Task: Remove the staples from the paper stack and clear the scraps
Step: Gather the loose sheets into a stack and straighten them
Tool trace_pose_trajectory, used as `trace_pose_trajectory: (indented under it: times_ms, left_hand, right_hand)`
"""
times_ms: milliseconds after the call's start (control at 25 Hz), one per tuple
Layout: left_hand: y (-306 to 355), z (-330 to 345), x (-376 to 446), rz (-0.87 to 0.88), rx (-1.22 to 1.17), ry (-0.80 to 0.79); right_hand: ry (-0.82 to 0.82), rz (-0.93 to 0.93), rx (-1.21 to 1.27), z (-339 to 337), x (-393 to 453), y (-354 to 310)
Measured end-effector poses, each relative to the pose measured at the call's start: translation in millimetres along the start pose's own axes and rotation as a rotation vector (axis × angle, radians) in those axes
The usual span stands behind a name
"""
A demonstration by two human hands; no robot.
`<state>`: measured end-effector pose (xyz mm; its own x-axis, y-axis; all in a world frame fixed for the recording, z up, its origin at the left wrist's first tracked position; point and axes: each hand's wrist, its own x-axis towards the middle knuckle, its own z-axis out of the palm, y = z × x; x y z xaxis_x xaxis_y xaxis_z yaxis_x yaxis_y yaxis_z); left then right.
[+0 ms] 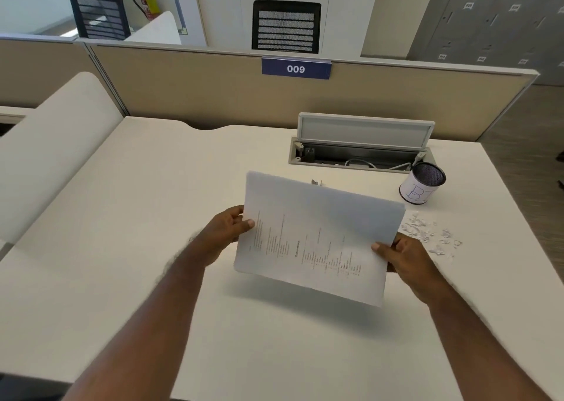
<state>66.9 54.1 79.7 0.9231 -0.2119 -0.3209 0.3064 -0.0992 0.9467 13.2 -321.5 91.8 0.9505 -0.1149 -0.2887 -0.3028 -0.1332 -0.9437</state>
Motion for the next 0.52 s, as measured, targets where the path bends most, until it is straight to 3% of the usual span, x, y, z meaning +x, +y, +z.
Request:
trace_pose_trajectory:
  times_ms: [280,520]
  left_hand:
    - [-10,21,7,0.066,0.08,0.198]
    - [-27,37,-6,0.072,0.176,0.245]
  right_hand:
    - [0.124,-0.087,-0.081,11,4,14]
    - [0.097,-0.014,-0.169,15,-2,31]
